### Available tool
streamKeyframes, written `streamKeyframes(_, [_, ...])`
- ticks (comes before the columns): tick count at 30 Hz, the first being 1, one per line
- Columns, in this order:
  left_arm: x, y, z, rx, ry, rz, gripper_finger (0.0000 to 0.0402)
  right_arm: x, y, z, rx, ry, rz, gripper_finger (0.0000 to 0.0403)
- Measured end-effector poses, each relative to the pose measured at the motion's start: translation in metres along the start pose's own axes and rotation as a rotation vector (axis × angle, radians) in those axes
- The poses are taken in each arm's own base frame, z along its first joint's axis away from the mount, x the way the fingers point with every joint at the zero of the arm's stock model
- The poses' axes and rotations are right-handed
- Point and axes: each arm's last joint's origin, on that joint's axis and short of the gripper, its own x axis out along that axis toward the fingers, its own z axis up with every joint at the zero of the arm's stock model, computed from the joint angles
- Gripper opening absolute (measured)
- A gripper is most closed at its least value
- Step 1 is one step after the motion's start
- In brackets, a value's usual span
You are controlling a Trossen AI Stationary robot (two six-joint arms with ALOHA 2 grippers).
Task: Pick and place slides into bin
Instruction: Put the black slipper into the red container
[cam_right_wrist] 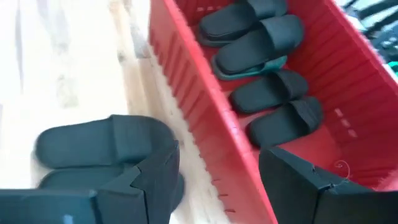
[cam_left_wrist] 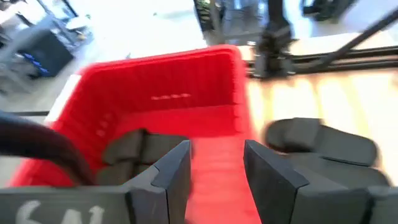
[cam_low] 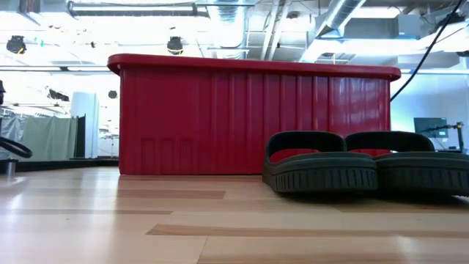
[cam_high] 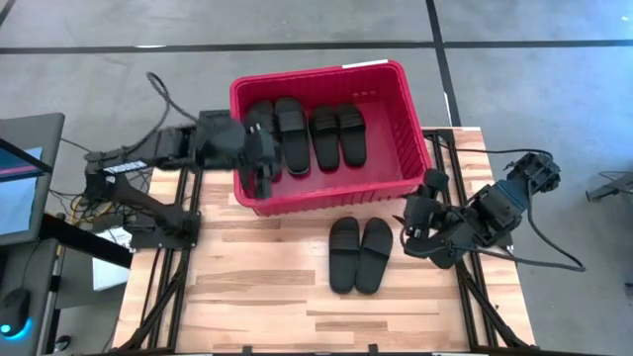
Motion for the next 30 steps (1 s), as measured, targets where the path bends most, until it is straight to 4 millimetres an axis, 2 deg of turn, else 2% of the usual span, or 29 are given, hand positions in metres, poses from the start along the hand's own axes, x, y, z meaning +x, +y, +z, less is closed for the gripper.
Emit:
streamKeyframes(8, [0.027,-0.093,-0.005,0.021,0.105,-0.051,0.0137,-0.011,0.011,-0.006,-0.010,-0.019,0.070,0.0207])
streamKeyframes(13, [0.057,-0.154,-0.019,0.070,0.165,-0.013,0.0137,-0.019,0.019,-0.008,-0.020,-0.050,0.112,0.0207])
streamKeyframes(18, [0.092,-0.202,-0.035,0.111,0.168,0.026,0.0137,-0.024,0.023,-0.011,-0.003,-0.061,0.136,0.0207])
streamKeyframes(23, [0.133,-0.234,-0.057,0.162,0.199,0.023,0.0137,-0.027,0.026,-0.013,0.005,-0.071,0.152,0.0207])
streamKeyframes(30, [0.173,-0.249,-0.080,0.176,0.249,0.007,0.0137,-0.031,0.029,-0.015,0.014,-0.082,0.175,0.0207])
